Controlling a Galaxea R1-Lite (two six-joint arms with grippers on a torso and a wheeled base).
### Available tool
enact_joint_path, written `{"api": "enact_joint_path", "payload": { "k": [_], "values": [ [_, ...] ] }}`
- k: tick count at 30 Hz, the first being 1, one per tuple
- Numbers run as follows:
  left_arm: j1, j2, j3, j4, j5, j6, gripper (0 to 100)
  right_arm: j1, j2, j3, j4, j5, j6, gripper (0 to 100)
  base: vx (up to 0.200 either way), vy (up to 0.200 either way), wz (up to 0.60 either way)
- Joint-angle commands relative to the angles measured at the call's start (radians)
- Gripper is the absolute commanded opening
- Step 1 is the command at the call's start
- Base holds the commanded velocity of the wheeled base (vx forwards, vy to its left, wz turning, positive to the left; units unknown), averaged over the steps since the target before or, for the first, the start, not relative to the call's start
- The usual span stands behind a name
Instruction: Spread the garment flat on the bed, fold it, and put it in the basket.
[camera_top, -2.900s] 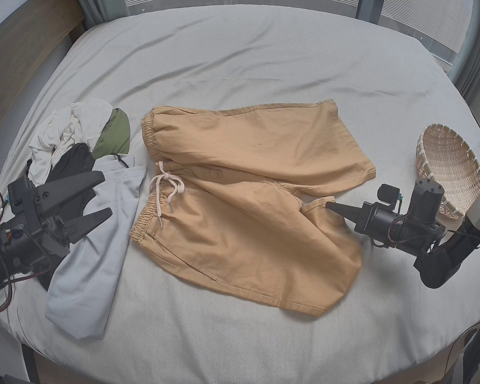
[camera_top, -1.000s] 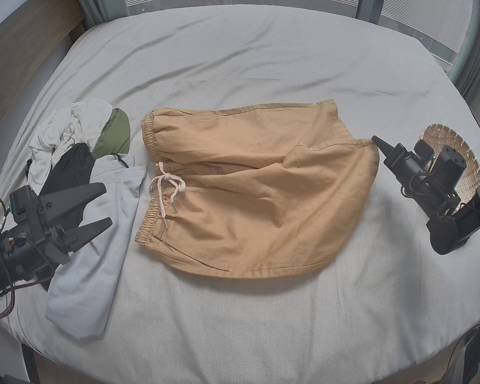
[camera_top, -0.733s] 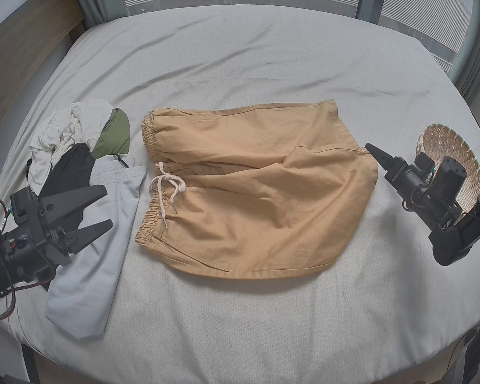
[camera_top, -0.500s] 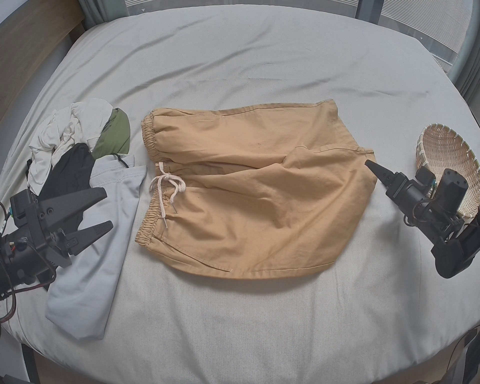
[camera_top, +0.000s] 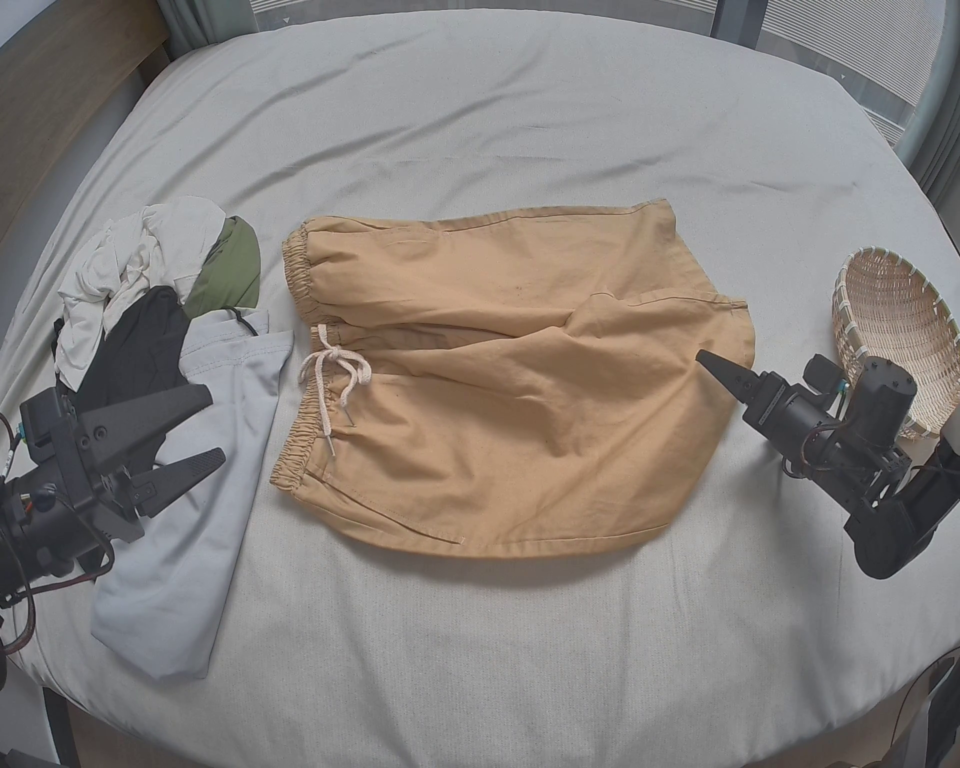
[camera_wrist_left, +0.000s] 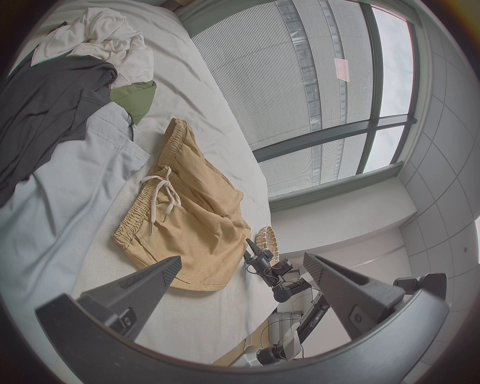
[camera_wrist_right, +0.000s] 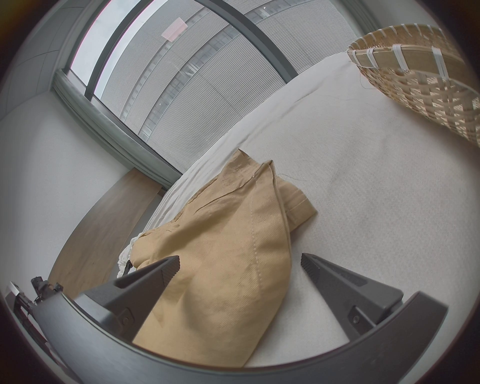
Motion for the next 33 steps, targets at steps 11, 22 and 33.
{"api": "enact_joint_path", "payload": {
  "k": [11,22,33],
  "values": [
    [0.001,-0.003,0.004,0.0,0.0,0.0,100,0.005,-0.258,0.134,-0.011,0.209,0.119,100,0.0,0.0,0.0],
    [0.001,-0.004,0.002,0.0,0.0,0.0,100,-0.013,-0.549,-0.131,0.371,0.255,0.236,100,0.0,0.0,0.0],
    [0.001,-0.003,0.022,-0.022,0.001,-0.002,100,-0.122,-0.519,-0.057,0.38,0.256,0.181,100,0.0,0.0,0.0]
  ]
}}
